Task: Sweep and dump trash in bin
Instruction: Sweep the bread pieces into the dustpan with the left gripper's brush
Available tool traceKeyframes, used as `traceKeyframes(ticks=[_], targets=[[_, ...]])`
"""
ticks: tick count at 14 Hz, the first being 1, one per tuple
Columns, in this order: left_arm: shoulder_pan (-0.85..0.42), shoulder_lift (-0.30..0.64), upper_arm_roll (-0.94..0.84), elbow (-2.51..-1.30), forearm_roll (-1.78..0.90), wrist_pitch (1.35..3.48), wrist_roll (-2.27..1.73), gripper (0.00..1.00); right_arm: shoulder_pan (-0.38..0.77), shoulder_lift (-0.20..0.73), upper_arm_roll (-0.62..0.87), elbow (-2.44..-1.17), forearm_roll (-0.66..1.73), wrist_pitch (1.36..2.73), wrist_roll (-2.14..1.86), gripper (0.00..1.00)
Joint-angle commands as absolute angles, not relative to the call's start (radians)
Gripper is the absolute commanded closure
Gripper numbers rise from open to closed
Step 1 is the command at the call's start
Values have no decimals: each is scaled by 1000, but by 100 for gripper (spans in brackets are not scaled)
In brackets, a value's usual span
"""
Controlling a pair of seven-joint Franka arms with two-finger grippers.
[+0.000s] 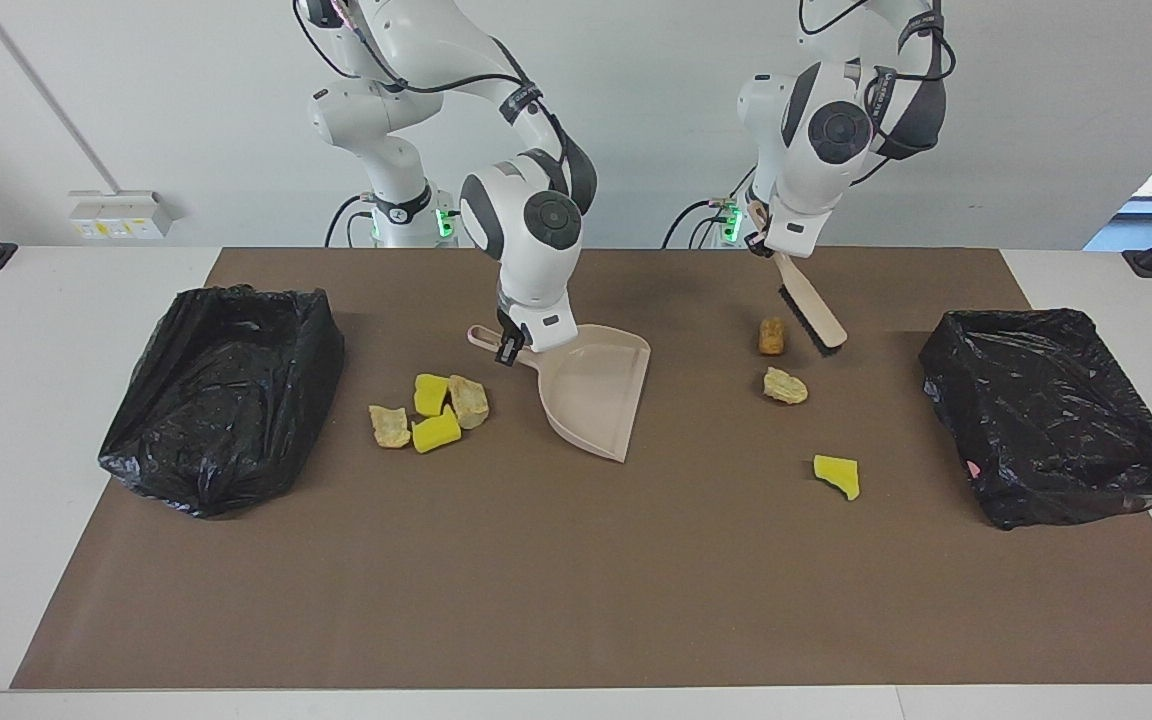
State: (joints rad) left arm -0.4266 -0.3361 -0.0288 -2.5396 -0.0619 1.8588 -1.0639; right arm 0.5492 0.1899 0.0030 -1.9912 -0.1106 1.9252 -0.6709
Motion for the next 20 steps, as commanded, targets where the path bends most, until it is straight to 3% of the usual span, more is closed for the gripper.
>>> traceKeyframes(ticks=[1, 4, 9, 17, 20], targets=[[-445, -270, -17, -2534, -81, 1954, -1094, 100, 548, 160, 6, -2026, -123, 1934, -667, 100], [-433, -192, -15, -2462, -81, 2006, -999, 100, 548, 160, 6, -2026, -123, 1933, -652, 100], [-459, -183, -18, -2457, -80, 2072, -690, 100, 552, 156, 6, -2026, -123, 1925, -615, 100], [-678, -187, -21, -2444, -172, 2143, -423, 100, 554, 156, 8, -2026, -121, 1924, -601, 100], [-745, -148, -21, -2363, -239, 2146, -442, 100, 554, 156, 8, -2026, -120, 1924, -601, 100]])
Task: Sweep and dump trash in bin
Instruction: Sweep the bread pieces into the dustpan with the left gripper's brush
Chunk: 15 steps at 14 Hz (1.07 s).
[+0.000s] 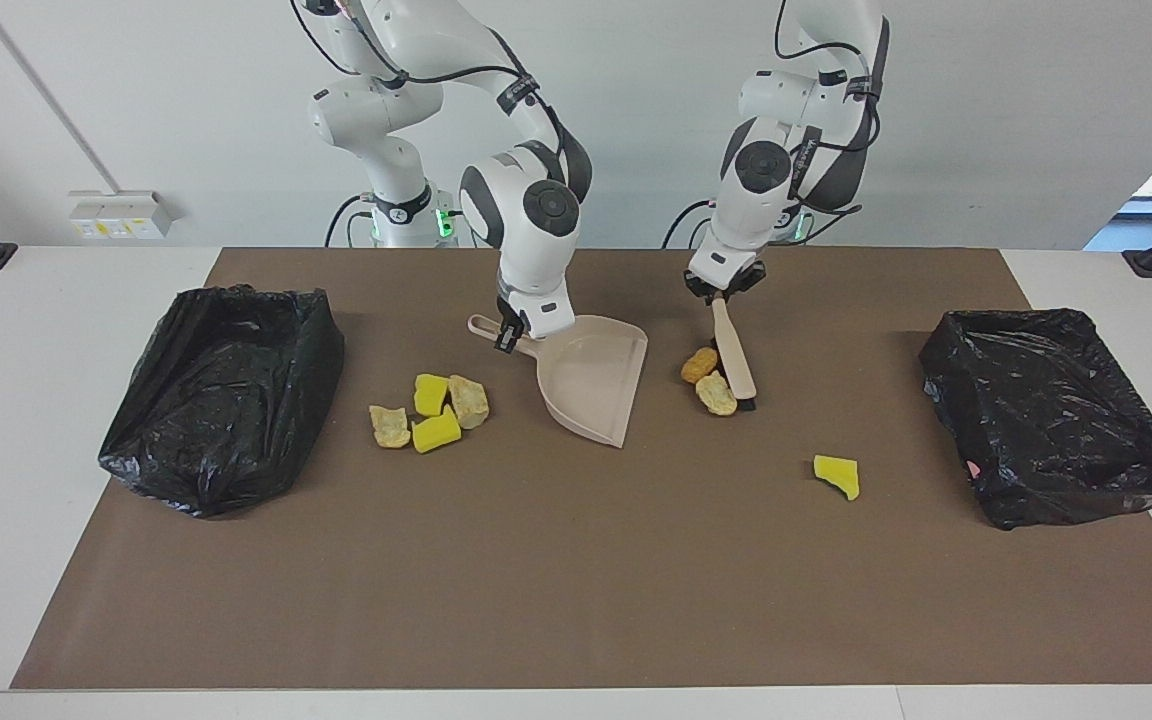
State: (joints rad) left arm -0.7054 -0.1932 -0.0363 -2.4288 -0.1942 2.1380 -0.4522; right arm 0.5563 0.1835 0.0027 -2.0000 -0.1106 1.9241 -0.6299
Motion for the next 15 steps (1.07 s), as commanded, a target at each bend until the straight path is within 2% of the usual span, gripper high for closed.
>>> traceKeyframes(ticks=[1, 3, 8, 11, 15], targets=[[-752, -121, -25, -2318, -250, 2146, -449, 100, 554, 156, 8, -2026, -120, 1924, -601, 100], [-758, -88, -26, -2254, -255, 2138, -500, 100, 554, 155, 6, -2026, -120, 1924, -601, 100], [-689, -100, -12, -2240, -250, 2100, -497, 100, 554, 155, 8, -2026, -120, 1921, -601, 100], [-485, -68, -12, -2220, -163, 2074, -407, 100, 554, 156, 8, -2026, -120, 1921, -601, 100], [-248, 41, -12, -2079, -20, 2050, -227, 100, 554, 156, 8, -2026, -120, 1921, -601, 100]])
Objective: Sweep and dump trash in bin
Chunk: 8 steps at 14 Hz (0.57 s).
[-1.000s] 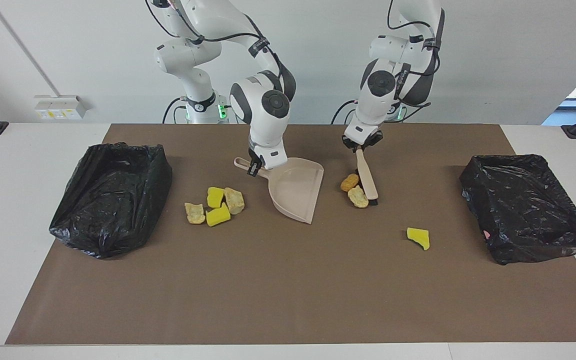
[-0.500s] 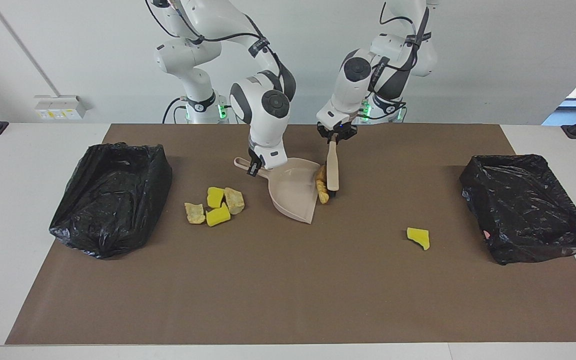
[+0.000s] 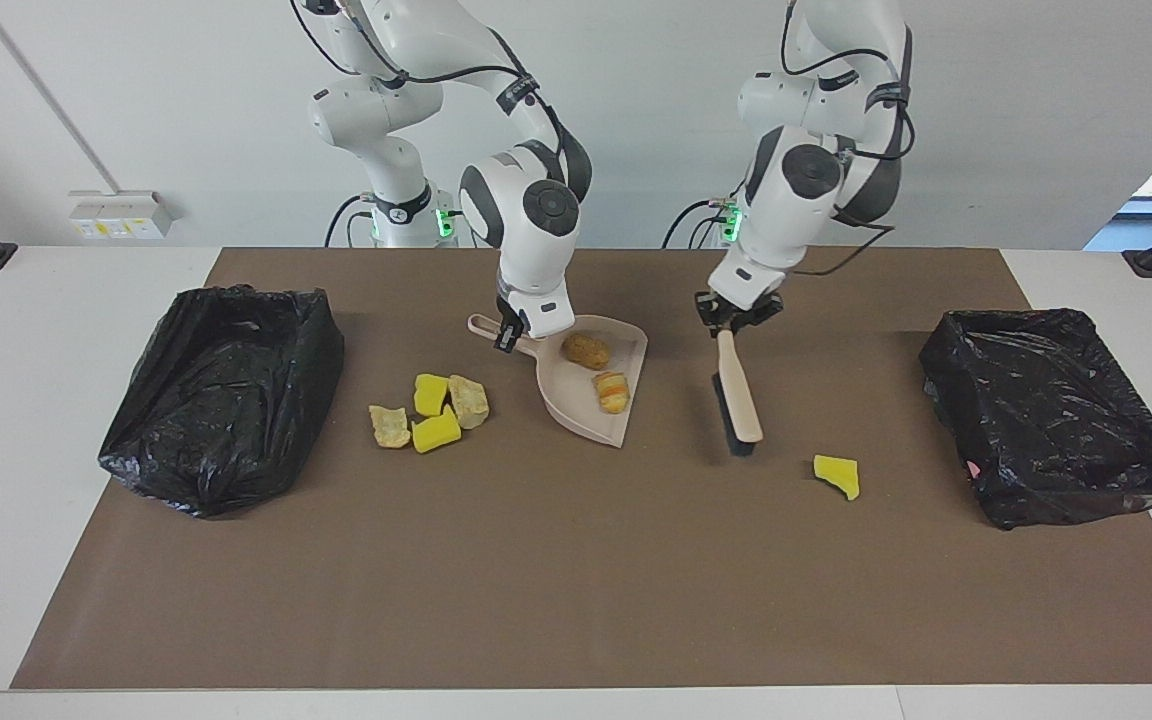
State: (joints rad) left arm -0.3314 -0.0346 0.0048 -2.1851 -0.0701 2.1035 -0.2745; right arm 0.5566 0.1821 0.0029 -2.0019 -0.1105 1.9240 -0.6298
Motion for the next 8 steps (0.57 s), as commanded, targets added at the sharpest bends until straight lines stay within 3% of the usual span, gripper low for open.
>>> traceKeyframes(ticks=[1, 5, 8], targets=[[-191, 61, -14, -2042, 59, 2042, -183, 100, 554, 156, 8, -2026, -120, 1921, -601, 100], [0, 202, -12, -1918, 113, 2066, 145, 100, 554, 156, 8, -2026, -120, 1922, -601, 100], [37, 206, -14, -1943, 114, 2057, 235, 100, 554, 156, 8, -2026, -118, 1922, -601, 100]])
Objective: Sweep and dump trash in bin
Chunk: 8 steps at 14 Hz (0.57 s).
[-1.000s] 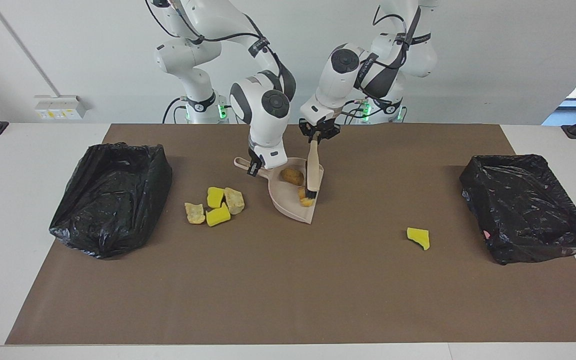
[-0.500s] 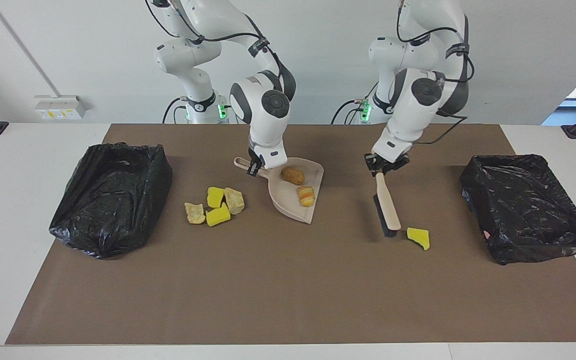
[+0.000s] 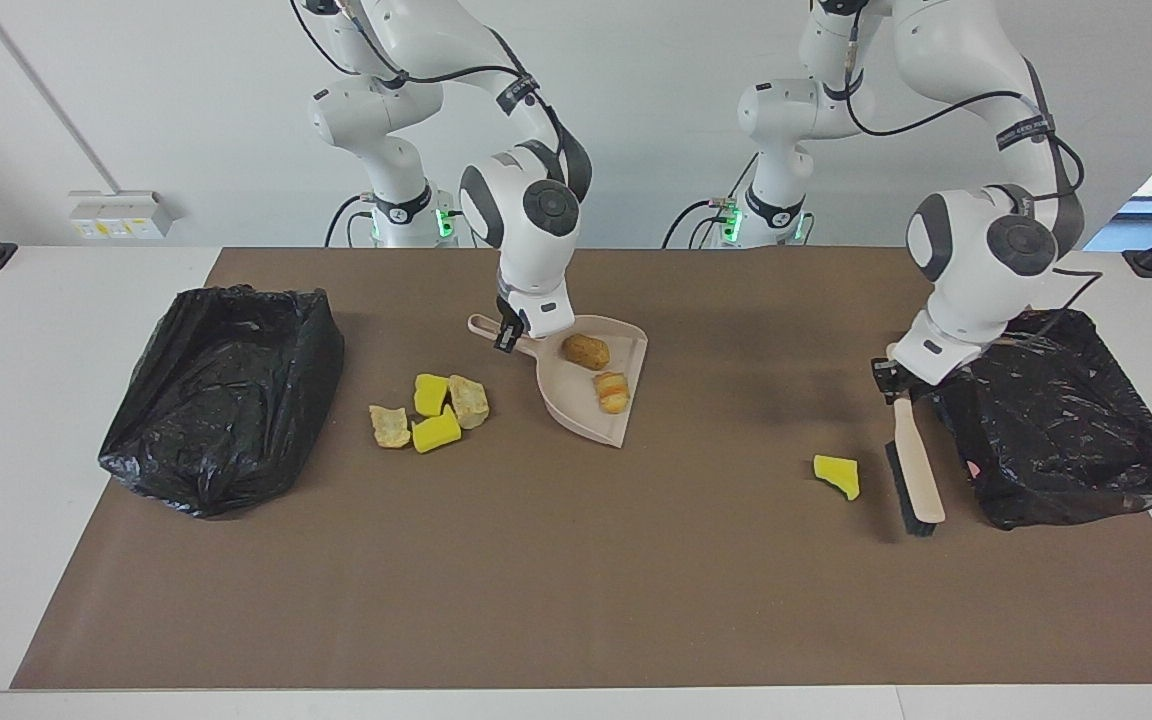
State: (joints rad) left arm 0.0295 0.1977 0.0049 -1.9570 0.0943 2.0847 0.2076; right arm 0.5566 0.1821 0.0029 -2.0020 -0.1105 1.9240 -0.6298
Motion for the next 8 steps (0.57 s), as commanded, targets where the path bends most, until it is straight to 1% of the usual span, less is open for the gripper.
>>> traceKeyframes(ticks=[1, 3, 5, 7, 8], targets=[[28, 193, -15, -1972, 112, 2059, 232, 100, 554, 156, 8, -2026, -118, 1922, -601, 100], [-1, 167, -21, -2026, 112, 2056, 227, 100, 554, 156, 8, -2026, -118, 1922, -601, 100], [-58, 135, -23, -2078, 101, 2039, 222, 100, 554, 156, 8, -2026, -118, 1922, -601, 100], [-150, 69, -25, -2185, 81, 2048, 221, 100, 554, 156, 8, -2026, -118, 1922, -601, 100], [-197, 42, -23, -2222, 24, 2045, 213, 100, 554, 156, 8, -2026, -118, 1922, -601, 100]])
